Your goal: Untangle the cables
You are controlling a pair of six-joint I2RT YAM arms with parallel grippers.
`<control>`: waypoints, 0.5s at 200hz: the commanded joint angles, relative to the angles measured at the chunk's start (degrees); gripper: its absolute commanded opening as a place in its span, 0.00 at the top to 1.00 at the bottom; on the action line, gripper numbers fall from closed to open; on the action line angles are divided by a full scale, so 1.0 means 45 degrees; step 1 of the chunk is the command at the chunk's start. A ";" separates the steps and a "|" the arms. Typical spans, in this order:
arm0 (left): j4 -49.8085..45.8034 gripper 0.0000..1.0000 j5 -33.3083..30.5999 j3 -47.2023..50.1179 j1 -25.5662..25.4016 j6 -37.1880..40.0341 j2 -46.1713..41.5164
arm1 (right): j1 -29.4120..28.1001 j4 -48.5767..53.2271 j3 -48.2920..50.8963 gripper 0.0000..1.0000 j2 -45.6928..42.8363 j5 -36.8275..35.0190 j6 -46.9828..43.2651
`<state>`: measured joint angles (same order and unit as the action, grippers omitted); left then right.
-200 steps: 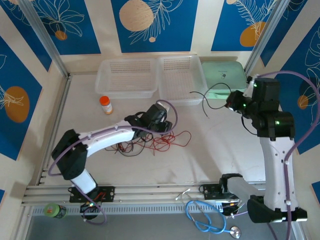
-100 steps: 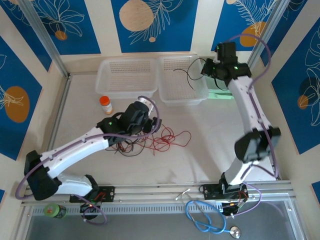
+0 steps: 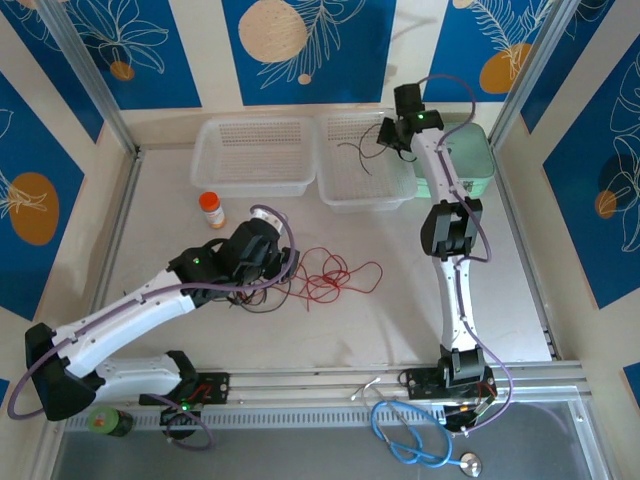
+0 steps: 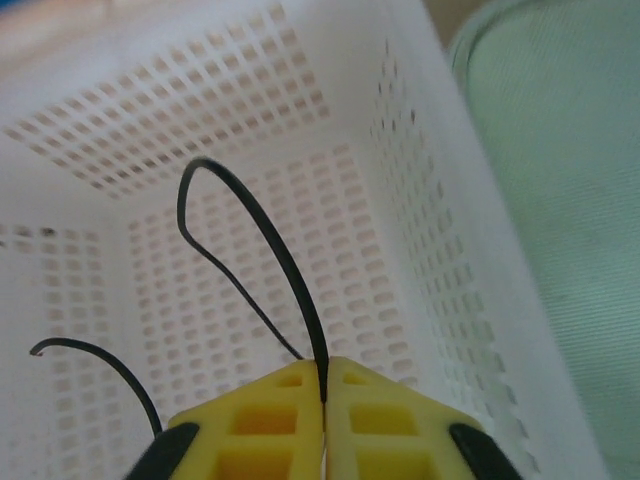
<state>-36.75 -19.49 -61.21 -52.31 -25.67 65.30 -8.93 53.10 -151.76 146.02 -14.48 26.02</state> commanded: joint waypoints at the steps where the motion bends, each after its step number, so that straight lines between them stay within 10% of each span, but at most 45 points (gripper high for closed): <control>1: -0.0726 0.32 -0.0250 -0.0273 -0.0093 -0.0274 -0.0127 | -0.0173 0.0319 0.0093 0.77 0.0016 0.0830 0.0543; 43: -0.1204 0.32 -0.0047 -0.0598 -0.0094 -0.0437 0.0160 | -0.0300 0.0327 0.0190 0.53 -0.0683 0.1249 0.0568; 100: -0.1969 0.33 0.1225 -0.1318 -0.0181 -0.0959 0.2102 | -0.0447 0.0620 0.2232 0.52 -0.3898 0.1482 0.0488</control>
<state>-42.59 -17.78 -64.93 -52.40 -28.32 70.89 -10.28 54.92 -146.50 139.48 -9.54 28.32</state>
